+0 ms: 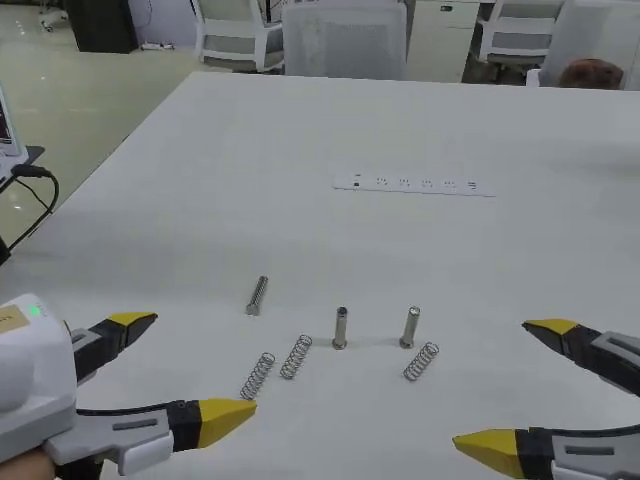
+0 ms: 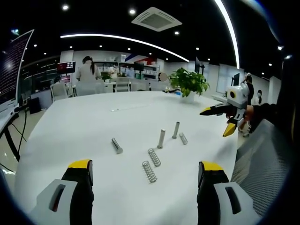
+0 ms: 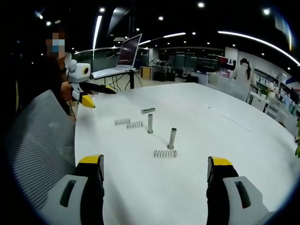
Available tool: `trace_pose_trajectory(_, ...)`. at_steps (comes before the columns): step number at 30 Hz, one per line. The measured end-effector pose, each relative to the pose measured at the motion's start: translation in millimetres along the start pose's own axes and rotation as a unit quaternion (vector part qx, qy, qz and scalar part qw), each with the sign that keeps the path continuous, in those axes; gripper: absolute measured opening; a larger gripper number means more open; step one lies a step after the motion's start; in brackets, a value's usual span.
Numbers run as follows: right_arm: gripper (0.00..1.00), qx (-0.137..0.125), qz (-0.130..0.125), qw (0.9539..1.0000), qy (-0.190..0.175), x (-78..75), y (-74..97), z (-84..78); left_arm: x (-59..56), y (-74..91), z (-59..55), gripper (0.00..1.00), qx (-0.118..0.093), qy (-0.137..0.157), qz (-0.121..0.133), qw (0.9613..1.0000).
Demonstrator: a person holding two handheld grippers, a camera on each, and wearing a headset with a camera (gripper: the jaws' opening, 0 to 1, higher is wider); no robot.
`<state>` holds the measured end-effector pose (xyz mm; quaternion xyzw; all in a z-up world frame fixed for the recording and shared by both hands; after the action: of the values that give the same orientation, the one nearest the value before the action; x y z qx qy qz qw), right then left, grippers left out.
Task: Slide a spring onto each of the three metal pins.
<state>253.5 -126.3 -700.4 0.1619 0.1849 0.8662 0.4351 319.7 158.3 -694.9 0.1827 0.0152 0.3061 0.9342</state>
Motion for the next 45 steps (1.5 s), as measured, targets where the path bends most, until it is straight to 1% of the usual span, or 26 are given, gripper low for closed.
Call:
trace_pose_trajectory(7, 0.9, 0.001, -0.004, 1.0, -0.004, -0.8, 1.2, -3.6, 0.8, -2.0, 1.9, 0.9, 0.0, -0.003, -0.001, 1.0)
trace_pose_trajectory(13, 0.9, 0.001, -0.002, 1.0, -0.002, 0.3, 0.0, -2.1, 5.3, -2.6, 2.0, 0.89, 0.0, 0.0, 0.003, 1.0)
trace_pose_trajectory(23, 0.9, 0.002, -0.003, 1.0, -0.003, 1.9, 1.0, -3.2, 11.8, -6.7, 8.4, 0.88, 0.001, -0.008, 0.002, 1.0)
trace_pose_trajectory(26, 0.9, 0.004, -0.005, 1.0, -0.003, 2.1, 1.6, -3.9, 15.9, -9.6, 10.0, 0.88, 0.004, -0.013, 0.003, 0.9999)
trace_pose_trajectory(30, 0.9, 0.005, -0.004, 1.0, -0.003, 2.3, 1.5, -4.2, 22.0, -11.8, 13.9, 0.87, 0.0, -0.009, 0.004, 1.0)
trace_pose_trajectory(38, 0.9, 0.005, -0.006, 1.0, -0.004, 2.0, 2.6, -4.9, 28.5, -16.0, 16.4, 0.85, 0.005, -0.016, 0.002, 0.9999)
trace_pose_trajectory(45, 0.9, 0.005, -0.008, 0.9999, -0.005, 2.1, 3.8, -5.2, 32.6, -18.9, 19.8, 0.84, 0.004, -0.019, 0.002, 0.9998)
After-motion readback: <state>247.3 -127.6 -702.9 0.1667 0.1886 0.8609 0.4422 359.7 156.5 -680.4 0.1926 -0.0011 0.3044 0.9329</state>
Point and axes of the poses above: the centre of the closed fingertips' face, and the gripper's own axes: y roughly backward along the fingers, x roughly to its left, z roughly out of its top, the point moved 4 cm from there along y, roughly backward along the fingers, and after that the axes turned 10 degrees about -y, right-handed, at the moved point
